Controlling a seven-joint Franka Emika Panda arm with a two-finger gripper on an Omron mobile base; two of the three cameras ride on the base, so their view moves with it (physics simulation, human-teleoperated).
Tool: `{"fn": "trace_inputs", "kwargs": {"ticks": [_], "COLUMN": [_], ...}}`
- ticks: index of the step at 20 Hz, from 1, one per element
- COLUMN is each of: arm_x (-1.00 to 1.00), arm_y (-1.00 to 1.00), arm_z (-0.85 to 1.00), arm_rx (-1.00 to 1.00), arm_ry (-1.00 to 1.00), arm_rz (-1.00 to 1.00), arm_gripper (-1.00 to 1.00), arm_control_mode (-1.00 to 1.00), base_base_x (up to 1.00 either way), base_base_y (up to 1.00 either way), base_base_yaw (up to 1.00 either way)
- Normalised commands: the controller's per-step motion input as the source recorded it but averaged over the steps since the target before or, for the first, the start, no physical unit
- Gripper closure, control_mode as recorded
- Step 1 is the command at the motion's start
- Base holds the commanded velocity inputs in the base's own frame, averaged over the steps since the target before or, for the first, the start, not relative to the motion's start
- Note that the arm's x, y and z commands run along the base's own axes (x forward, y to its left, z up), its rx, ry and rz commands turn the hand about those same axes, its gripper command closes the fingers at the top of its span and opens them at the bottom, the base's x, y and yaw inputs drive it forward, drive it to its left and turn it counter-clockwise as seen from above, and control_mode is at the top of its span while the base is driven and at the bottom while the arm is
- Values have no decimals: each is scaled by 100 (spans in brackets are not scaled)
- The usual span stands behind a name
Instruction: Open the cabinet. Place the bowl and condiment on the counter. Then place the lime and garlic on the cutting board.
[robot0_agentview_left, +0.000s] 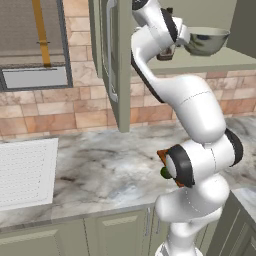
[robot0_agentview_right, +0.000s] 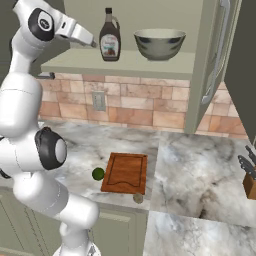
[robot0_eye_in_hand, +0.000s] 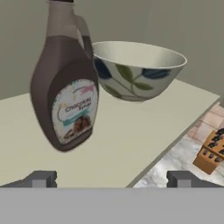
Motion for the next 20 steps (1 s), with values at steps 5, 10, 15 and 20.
{"fn": "trace_inputs", "kwargs": {"ticks": [5,10,15,20], "arm_x": [31,30,38,35], "arm_y": [-1,-3,-4,-2], "arm_z": [0,0,0,-6], "arm_rx": [4,2,0,0], "arm_ry": [0,-1,-4,-5], "arm_rz": [0,1,4,5], "arm_gripper": [-100,-100,-100,-100], "arm_control_mode": [-100,-100,-100,-100], "base_base_x": [0,0,0,0], "base_base_y": [0,0,0,0], "base_base_yaw": [0,0,0,0]}}
